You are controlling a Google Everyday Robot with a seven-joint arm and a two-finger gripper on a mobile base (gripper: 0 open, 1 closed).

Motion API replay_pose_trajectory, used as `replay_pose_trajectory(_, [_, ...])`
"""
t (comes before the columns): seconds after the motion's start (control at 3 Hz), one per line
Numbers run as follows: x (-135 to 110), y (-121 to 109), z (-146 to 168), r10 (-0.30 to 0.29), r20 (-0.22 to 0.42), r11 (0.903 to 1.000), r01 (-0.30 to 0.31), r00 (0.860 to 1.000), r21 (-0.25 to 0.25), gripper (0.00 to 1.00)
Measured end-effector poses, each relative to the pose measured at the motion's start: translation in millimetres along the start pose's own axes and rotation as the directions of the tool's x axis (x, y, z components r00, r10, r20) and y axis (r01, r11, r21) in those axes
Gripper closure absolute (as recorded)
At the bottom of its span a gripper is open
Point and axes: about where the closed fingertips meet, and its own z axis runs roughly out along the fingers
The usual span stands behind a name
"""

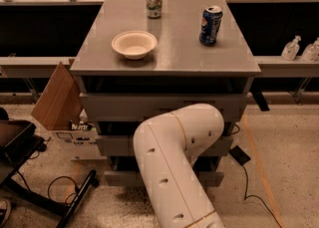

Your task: Open bottom drawer

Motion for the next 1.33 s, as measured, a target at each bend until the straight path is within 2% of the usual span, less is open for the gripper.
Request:
replay_pose_trajectory(0.33, [0,0,-1,0.000,0.000,1.0000,0.000,1.000,0.000,1.00])
replay_pose_trajectory(0.67, [5,10,-13,-0.026,0.001,0.9996,0.026,1.000,-0.010,1.00])
replay_pose_trajectory(1.0, [5,10,-13,-0.026,0.001,0.9996,0.026,1.000,-0.010,0.85])
replay_pose_trajectory(1.33, [5,12,-12,-0.026,0.000,0.9996,0.026,1.000,-0.012,0.62])
